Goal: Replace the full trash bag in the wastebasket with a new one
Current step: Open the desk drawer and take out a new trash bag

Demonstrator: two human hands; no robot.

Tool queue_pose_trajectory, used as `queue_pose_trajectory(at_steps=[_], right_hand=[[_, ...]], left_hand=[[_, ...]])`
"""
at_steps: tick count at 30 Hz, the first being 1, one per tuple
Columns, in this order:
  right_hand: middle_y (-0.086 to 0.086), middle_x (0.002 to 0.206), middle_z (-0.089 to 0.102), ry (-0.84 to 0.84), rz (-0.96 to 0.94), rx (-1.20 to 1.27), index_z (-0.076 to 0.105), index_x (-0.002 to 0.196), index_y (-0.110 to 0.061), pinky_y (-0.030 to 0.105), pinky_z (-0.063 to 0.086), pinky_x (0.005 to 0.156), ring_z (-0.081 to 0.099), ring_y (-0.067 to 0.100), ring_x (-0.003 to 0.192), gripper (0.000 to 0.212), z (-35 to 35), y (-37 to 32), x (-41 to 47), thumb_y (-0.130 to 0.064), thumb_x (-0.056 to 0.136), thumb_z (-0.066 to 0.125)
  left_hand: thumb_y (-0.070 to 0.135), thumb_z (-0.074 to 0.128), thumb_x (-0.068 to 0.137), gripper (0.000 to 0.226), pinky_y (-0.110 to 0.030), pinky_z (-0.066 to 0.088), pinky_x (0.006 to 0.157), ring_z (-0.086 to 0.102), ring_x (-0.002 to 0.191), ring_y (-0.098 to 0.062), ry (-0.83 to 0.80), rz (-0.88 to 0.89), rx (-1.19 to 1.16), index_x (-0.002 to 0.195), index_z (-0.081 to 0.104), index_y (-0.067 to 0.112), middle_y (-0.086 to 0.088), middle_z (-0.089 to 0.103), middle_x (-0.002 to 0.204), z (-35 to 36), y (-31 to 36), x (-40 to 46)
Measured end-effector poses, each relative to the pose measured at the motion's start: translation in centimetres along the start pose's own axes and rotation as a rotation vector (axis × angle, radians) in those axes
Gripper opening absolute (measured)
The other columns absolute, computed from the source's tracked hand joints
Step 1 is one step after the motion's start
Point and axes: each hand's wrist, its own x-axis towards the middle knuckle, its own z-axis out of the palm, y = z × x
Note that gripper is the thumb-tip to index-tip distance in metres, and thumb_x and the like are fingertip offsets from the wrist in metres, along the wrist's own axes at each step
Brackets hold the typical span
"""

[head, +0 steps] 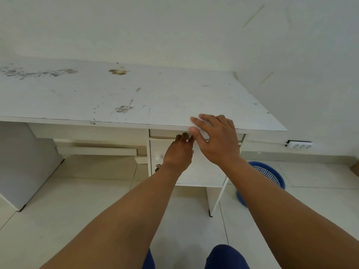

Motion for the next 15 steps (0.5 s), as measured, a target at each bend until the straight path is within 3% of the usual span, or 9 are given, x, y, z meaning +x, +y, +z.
queue_pose_trajectory(at_steps=[9, 15], right_hand=[[-0.006, 0.127, 0.067, 0.098, -0.021, -0.028, 0.067, 0.127, -0.033, 0.034, 0.041, 0.089, 0.058, 0.017, 0.111, 0.044, 0.9, 0.1, -0.1, -0.055, 0.101, 0.039], [-0.006, 0.127, 0.067, 0.124, -0.019, -0.043, 0.067, 0.127, -0.034, 0.035, 0.040, 0.090, 0.058, 0.018, 0.111, 0.041, 1.2, 0.1, -0.1, -0.054, 0.101, 0.043]], left_hand=[[0.032, 0.064, 0.094, 0.055, -0.035, 0.056, 0.088, 0.061, 0.110, -0.023, 0.219, -0.126, -0.246, 0.142, 0.044, 0.012, -0.007, 0.061, 0.125, 0.7, 0.4, 0.7], [0.023, 0.053, 0.099, 0.027, -0.030, 0.055, 0.081, 0.067, 0.097, -0.020, 0.248, -0.087, -0.317, 0.123, 0.060, 0.014, -0.005, 0.069, 0.109, 0.6, 1.2, 2.5]])
